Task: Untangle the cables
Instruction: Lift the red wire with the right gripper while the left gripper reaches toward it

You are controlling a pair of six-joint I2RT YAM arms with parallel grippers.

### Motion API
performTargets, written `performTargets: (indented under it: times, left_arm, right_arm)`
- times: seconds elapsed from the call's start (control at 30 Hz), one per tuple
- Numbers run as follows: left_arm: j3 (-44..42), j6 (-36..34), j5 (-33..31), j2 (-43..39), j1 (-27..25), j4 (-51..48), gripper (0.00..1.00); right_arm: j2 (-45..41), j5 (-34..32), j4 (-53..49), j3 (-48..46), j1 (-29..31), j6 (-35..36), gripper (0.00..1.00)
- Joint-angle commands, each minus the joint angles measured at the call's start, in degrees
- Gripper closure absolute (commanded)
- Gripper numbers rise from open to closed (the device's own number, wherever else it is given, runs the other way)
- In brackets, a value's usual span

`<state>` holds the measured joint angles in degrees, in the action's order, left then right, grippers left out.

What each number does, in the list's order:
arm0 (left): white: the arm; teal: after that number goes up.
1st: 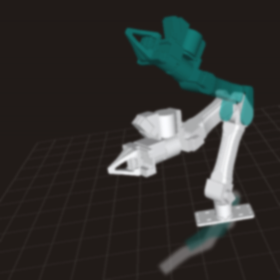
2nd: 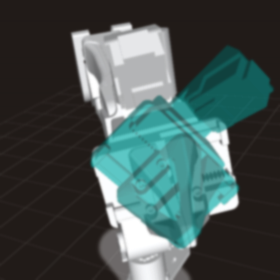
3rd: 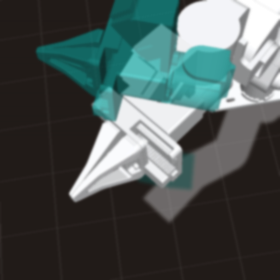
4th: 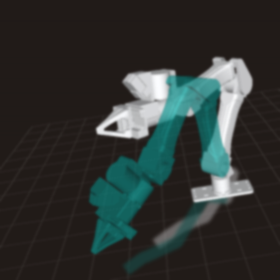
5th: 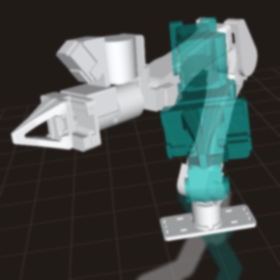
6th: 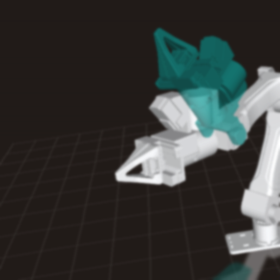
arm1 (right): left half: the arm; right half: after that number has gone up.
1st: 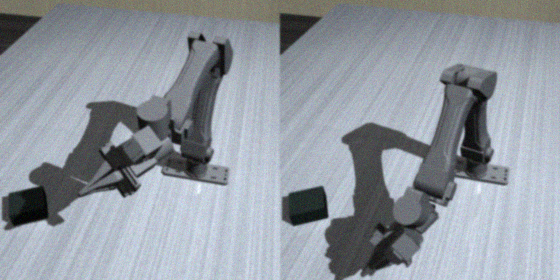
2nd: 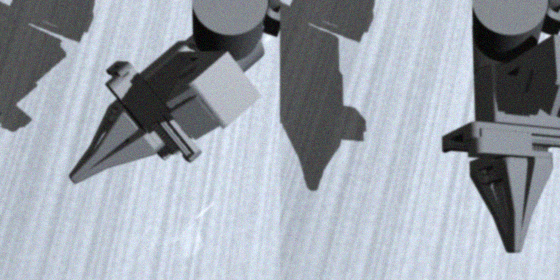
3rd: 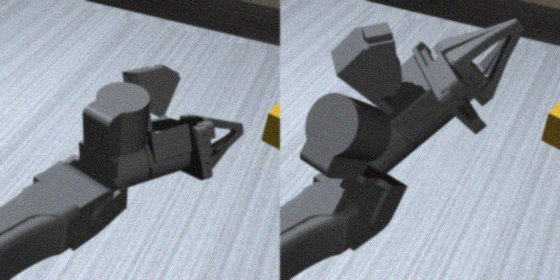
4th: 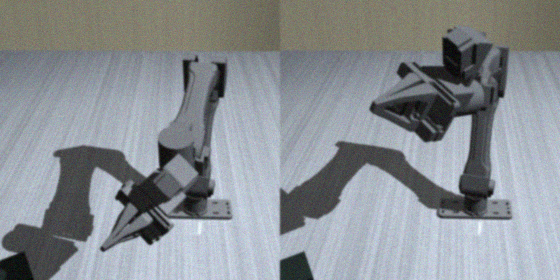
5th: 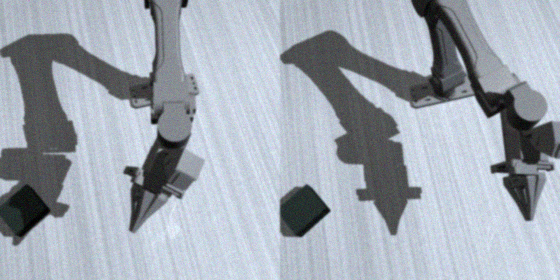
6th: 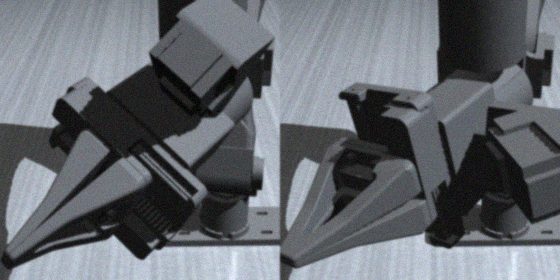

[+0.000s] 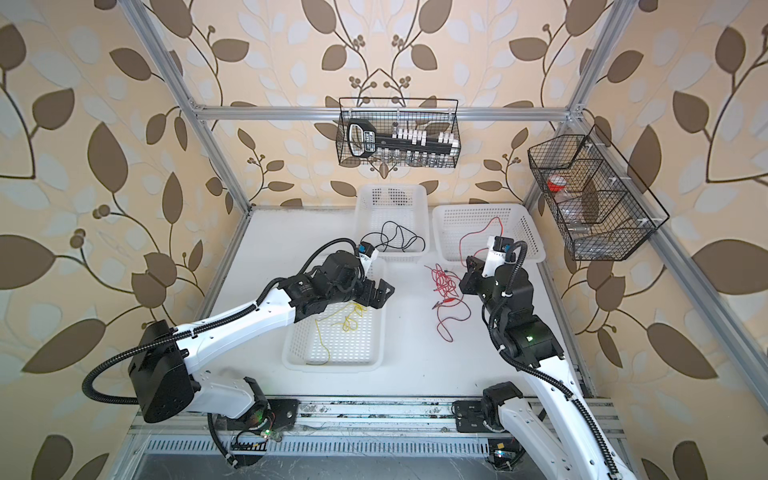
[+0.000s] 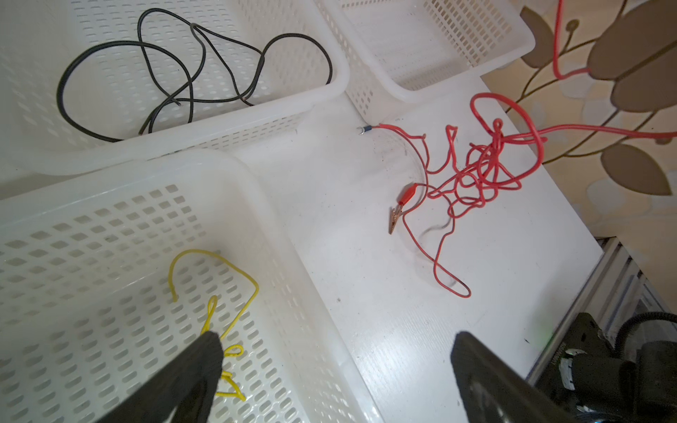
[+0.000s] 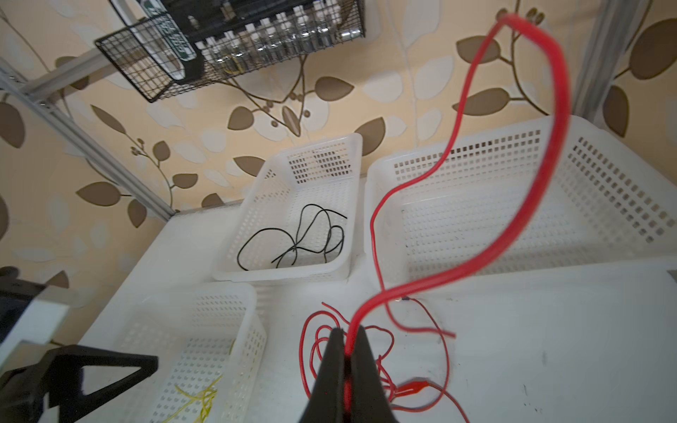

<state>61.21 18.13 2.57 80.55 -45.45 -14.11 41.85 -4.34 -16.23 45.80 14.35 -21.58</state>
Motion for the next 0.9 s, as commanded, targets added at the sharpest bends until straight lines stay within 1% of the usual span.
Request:
performTargets:
  times: [0.0, 0.2, 0.37, 0.47, 0.63, 0.67, 0.8, 0.87]
  left_arm:
    - [-0.5, -0.5, 1.5, -1.6, -0.7, 4.3, 0.01]
    - [1.4, 0.7, 5.4, -1.7, -1.0, 7.6, 0.01]
    - [3.6, 3.1, 7.7, -1.1, -1.0, 9.5, 0.01]
    - [4.8, 3.8, 8.2, -0.4, -1.0, 9.9, 0.03]
    - [8.7, 8.4, 10.6, 1.4, -1.0, 8.5, 0.09]
    - [9.4, 9.6, 11.0, 3.6, -1.0, 8.3, 0.1]
    - [14.1, 14.5, 10.3, 7.3, -1.1, 2.6, 0.17]
    - [15.0, 16.0, 11.2, 8.7, -1.0, 1.8, 0.2]
  right_arm:
    - [1.0, 7.5, 3.1, 2.6, 0.9, 0.5, 1.0]
    - [2.7, 6.5, 4.9, 3.5, 3.8, 0.3, 1.0]
    - [3.4, 6.6, 5.9, 3.5, 5.4, -0.1, 1.0]
    - [3.9, 6.5, 6.1, 3.6, 6.4, -0.1, 1.0]
    - [4.0, 4.9, 5.9, 3.8, 7.7, 0.4, 1.0]
    - [3.9, 4.6, 5.8, 3.9, 7.9, 0.4, 1.0]
    - [3.8, 3.6, 5.9, 3.8, 8.3, 0.7, 1.0]
    - [3.6, 3.3, 5.9, 3.9, 8.5, 0.7, 1.0]
